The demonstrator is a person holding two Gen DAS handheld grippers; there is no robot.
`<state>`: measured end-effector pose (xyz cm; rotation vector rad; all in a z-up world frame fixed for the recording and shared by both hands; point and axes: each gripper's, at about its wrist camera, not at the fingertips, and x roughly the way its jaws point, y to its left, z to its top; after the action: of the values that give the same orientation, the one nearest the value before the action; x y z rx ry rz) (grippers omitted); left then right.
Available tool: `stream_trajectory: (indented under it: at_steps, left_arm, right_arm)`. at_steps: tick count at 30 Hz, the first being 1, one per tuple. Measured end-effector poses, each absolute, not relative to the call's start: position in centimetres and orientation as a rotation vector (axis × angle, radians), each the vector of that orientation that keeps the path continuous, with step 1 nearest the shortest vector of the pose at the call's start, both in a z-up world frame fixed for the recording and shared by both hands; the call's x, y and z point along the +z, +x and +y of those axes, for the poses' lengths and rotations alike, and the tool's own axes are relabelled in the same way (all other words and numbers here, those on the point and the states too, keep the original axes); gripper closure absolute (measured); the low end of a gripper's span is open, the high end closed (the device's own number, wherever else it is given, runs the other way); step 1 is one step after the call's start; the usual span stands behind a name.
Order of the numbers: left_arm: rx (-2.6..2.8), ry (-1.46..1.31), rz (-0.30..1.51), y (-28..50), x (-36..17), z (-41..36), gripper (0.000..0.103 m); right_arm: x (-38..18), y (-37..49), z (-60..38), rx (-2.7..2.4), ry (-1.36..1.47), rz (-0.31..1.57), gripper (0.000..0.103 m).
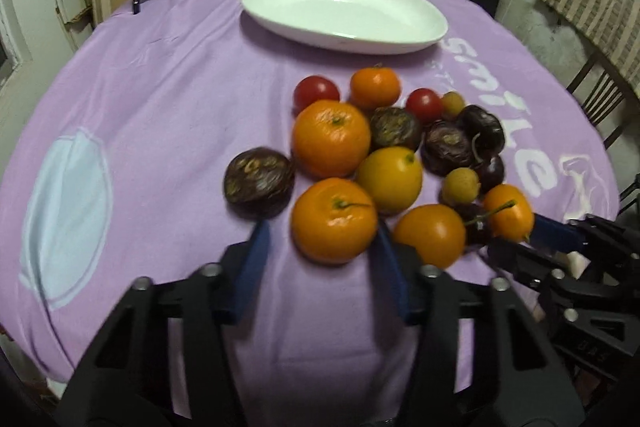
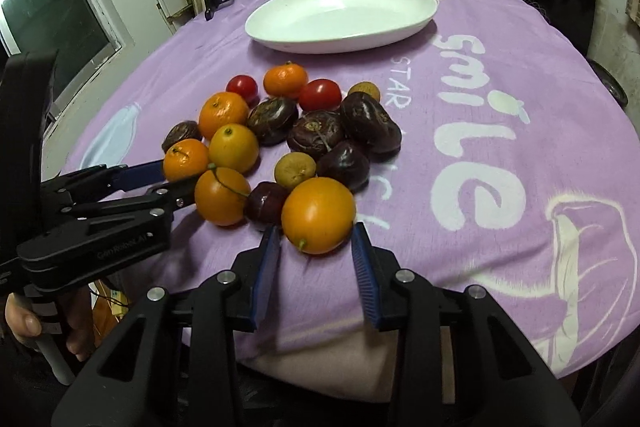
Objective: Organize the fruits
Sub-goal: 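Grasp an orange with the left gripper while the right gripper grasps a tangerine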
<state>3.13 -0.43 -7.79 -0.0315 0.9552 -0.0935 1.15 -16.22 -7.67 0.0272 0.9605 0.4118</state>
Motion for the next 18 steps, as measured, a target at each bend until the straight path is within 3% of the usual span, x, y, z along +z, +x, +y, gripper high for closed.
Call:
stream_trajectory:
  at_steps: [2, 18]
  left_arm:
    - [-0.102, -0.031, 0.946, 3.0, -7.7, -0.4, 0.062]
    - [-0.132, -0.107, 0.896, 2.3, -4.1, 2.1, 0.063]
  right_arm:
    - [-7.8, 1.3, -16.2, 0.414, 0.027, 0.948, 0.069]
    - [-4.7, 2.0, -17.5, 0.408, 0.065, 0.881, 0.069]
